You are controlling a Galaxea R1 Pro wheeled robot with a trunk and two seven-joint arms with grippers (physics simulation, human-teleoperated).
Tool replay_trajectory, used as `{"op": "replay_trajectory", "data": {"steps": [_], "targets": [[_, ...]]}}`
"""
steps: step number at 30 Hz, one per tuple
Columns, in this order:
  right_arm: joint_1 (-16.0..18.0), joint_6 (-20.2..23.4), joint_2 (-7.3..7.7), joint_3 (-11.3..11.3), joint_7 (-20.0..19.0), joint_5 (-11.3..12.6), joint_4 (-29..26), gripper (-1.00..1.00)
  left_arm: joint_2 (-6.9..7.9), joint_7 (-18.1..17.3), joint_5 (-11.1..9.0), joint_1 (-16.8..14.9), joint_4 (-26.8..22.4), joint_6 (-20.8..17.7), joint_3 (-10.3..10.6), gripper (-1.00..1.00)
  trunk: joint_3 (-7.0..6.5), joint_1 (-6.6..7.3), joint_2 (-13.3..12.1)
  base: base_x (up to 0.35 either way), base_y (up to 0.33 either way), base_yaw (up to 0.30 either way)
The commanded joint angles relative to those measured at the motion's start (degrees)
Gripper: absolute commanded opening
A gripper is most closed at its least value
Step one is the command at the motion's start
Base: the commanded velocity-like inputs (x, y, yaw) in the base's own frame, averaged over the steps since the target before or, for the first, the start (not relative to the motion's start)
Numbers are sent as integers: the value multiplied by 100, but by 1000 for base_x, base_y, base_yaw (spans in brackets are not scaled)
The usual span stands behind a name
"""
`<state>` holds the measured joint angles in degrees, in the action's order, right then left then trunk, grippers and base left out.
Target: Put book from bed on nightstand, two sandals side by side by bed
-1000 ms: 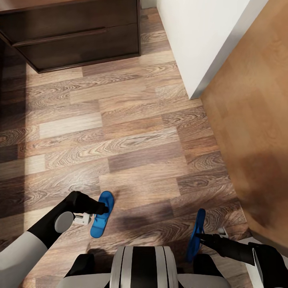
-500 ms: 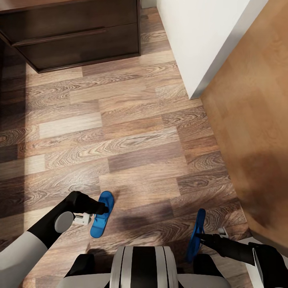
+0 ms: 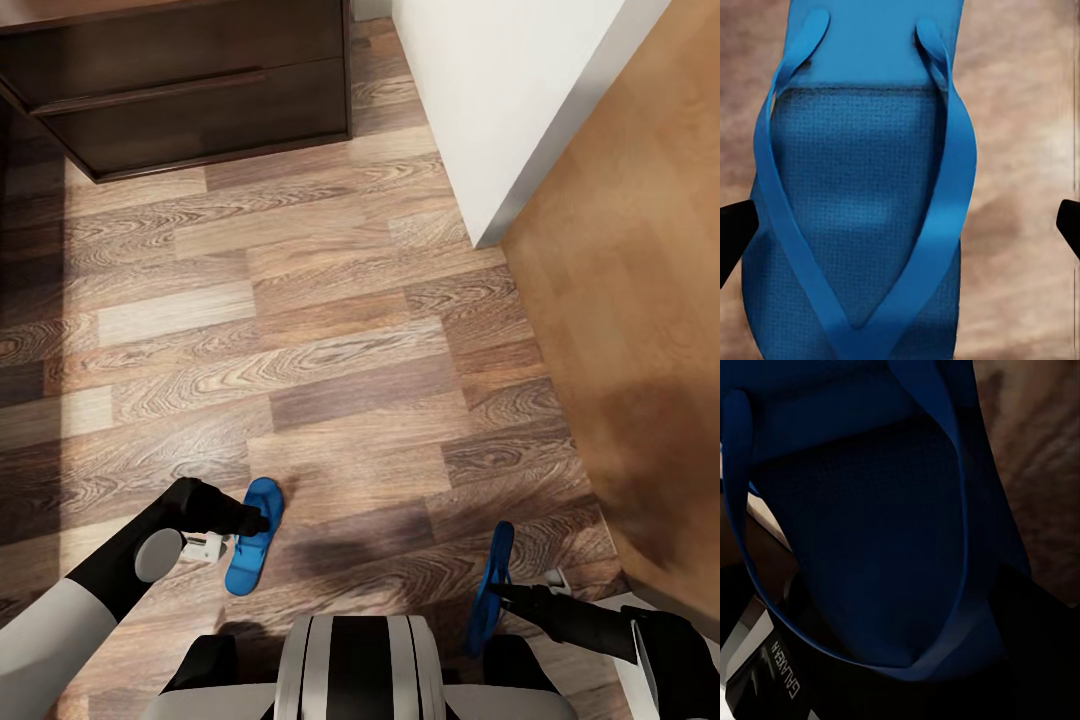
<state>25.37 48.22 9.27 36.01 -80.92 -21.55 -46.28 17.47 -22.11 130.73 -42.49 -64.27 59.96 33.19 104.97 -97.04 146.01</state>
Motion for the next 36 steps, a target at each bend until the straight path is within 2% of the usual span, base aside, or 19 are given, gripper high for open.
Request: {"op": "replay_trajectory", "data": {"steps": [1,9,36], "targets": [[4,56,-4,22,-55,-60,-6,-100,43,-57,-40,0,-6,4,-22,100,3,1,1,0,0,0],[6,56,-4,24,-55,-60,-4,-100,75,-54,-39,4,-4,4,-177,100,3,1,1,0,0,0],[5,56,-4,24,-55,-60,-4,-100,72,-48,-39,4,3,4,-189,100,3,1,1,0,0,0]]}}
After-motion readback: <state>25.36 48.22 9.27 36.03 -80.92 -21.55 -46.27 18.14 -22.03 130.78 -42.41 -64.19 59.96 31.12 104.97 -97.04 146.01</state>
